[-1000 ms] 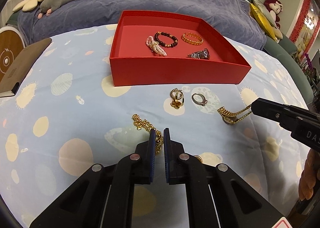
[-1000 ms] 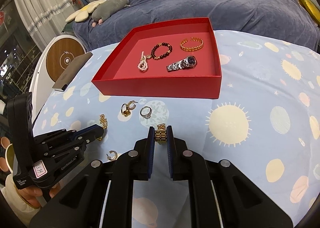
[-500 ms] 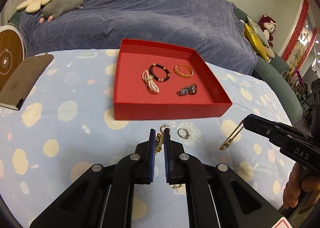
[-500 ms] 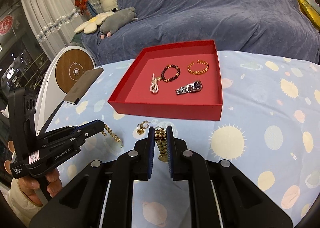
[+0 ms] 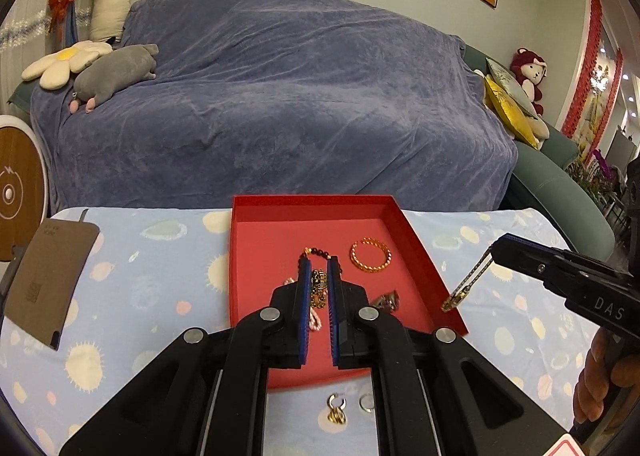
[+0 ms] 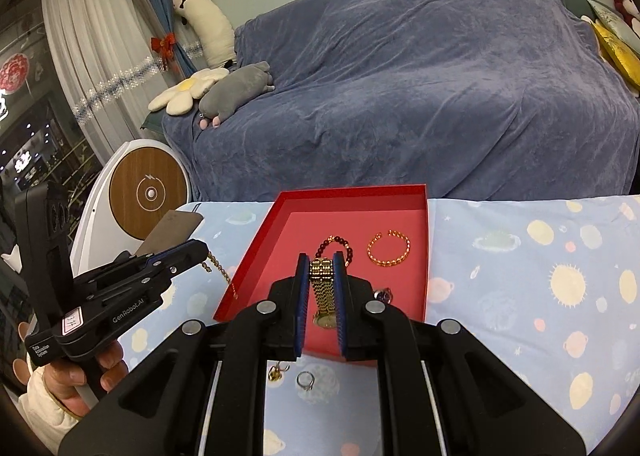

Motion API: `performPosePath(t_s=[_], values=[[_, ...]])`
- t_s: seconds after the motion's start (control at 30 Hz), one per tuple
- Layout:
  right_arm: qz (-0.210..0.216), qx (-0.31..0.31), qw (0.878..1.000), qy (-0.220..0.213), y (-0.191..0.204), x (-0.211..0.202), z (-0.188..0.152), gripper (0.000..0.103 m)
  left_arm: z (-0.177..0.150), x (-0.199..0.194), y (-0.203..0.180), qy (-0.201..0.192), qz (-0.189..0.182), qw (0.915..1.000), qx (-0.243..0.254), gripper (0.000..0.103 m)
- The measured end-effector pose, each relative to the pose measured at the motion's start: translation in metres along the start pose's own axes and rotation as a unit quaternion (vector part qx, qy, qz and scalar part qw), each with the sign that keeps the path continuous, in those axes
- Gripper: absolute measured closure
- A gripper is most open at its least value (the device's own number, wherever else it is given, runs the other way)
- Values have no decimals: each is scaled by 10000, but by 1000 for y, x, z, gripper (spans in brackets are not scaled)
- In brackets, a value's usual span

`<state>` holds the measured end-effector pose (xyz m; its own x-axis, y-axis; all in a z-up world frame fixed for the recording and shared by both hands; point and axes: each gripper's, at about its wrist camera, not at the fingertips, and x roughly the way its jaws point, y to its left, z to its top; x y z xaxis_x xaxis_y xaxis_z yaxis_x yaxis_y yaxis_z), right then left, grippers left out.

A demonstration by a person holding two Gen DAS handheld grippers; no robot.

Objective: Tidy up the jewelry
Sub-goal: 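Carry the gold watch and gold chain into the red box and release both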

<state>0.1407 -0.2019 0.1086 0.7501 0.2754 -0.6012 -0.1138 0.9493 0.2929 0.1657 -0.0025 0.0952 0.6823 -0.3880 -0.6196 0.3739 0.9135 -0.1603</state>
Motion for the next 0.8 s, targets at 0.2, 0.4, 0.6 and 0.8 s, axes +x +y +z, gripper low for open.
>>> performPosePath(t_s=[0.2, 0.4, 0.6, 0.8], values=[[70, 225, 9986, 478, -15, 62, 0, 92, 7, 55, 14, 275, 138, 9995, -80, 98], [8, 274, 9950, 960, -22, 118, -13, 92, 4, 99, 25, 562, 300, 9979, -154, 97], [-221, 270, 9958, 847, -30, 140, -10, 91, 9, 127, 37, 690, 503, 9956, -377, 97], [-127, 278, 9990, 311, -26, 100, 5, 88, 19, 108, 49, 478, 594, 9944, -725, 83]])
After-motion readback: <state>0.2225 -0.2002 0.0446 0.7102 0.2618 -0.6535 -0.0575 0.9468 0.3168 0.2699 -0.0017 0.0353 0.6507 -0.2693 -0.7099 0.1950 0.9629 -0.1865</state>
